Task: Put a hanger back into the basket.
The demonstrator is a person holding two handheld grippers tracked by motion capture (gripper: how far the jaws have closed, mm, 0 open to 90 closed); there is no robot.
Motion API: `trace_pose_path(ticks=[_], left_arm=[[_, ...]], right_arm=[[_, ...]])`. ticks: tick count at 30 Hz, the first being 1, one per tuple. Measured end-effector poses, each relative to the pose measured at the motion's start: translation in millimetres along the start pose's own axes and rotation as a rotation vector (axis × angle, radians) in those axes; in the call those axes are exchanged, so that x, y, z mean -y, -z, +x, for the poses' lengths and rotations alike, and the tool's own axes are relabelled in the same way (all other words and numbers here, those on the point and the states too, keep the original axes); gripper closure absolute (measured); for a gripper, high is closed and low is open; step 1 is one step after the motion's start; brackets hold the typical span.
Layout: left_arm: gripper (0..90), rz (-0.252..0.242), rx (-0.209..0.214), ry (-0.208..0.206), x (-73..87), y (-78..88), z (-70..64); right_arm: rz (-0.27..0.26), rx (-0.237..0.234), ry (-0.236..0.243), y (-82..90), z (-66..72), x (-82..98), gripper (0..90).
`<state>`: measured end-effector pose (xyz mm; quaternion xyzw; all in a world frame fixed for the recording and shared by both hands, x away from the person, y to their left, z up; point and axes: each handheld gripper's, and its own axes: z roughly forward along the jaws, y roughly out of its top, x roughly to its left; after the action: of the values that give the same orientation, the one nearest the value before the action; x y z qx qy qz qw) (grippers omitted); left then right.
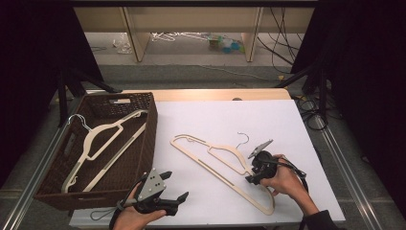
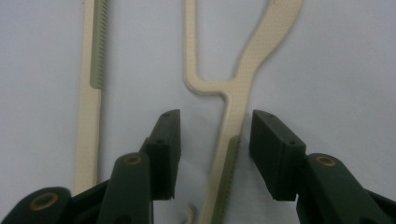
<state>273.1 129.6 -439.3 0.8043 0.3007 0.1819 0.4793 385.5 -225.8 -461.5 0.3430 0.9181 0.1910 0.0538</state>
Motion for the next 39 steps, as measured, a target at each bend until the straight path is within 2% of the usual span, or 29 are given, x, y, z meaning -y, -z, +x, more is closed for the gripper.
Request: trace_pose_path(ticks=[2, 4, 7, 9, 11, 17, 20, 25, 27, 29, 33, 36, 39], left_arm=[[18.1, 0.006, -0.004, -0.005, 0.3, -0.1, 0.1], [18.2, 0.014, -0.001, -0.018, 0.7, -0.5, 0.8], [18.5, 0.016, 0.003, 0.0, 1.7, -1.6, -0.7], [18.6, 0.018, 0.003, -0.017, 1.5, -1.9, -0.4], [18.6, 0.015, 0.005, -0.004, 2.0, -2.7, -1.5], [18.8, 0.024, 0.01, -0.014, 2.3, -3.2, -1.1], [18.8, 0.027, 0.003, -0.016, 2.3, -3.6, -1.6], [18.9, 0.028, 0.007, -0.019, 2.3, -4.3, -3.1], [19.0, 0.04, 0.005, -0.036, 2.2, -3.1, -2.0], [19.0, 0.029, 0.004, -0.021, 2.5, -3.3, -2.0], [19.0, 0.028, -0.001, -0.02, 2.9, -2.9, -0.2], [19.0, 0.03, 0.0, -0.023, 3.0, -3.3, -0.4], [19.1, 0.03, 0.001, -0.018, 3.1, -3.7, -1.6]], right_arm=[[0.007, 0.015, 0.025, -0.2, 2.0, -0.1, 55.4], [0.026, 0.019, 0.028, 0.5, 4.3, -0.7, 58.4], [0.039, 0.016, 0.022, 1.3, 2.8, -1.1, 64.5], [0.047, 0.019, 0.026, 1.5, 2.2, -1.7, 67.2], [0.053, 0.02, 0.028, 1.1, 1.1, -2.6, 68.9], [0.069, 0.017, -0.028, 0.3, -1.2, -5.1, 70.6], [0.076, 0.016, -0.035, -0.7, -1.7, -6.6, 70.7], [0.088, 0.029, -0.006, -0.7, 0.1, -7.8, 73.7], [0.089, 0.025, 0.004, 0.0, -0.9, -7.5, 76.4], [0.085, 0.011, 0.015, 0.7, -3.1, -6.9, 77.0], [0.079, -0.01, 0.018, 1.8, -6.6, -5.6, 77.5], [0.093, -0.002, 0.042, 4.0, -8.3, -4.2, 77.9], [0.099, -0.007, 0.042, 6.4, -12.1, -0.9, 78.2]])
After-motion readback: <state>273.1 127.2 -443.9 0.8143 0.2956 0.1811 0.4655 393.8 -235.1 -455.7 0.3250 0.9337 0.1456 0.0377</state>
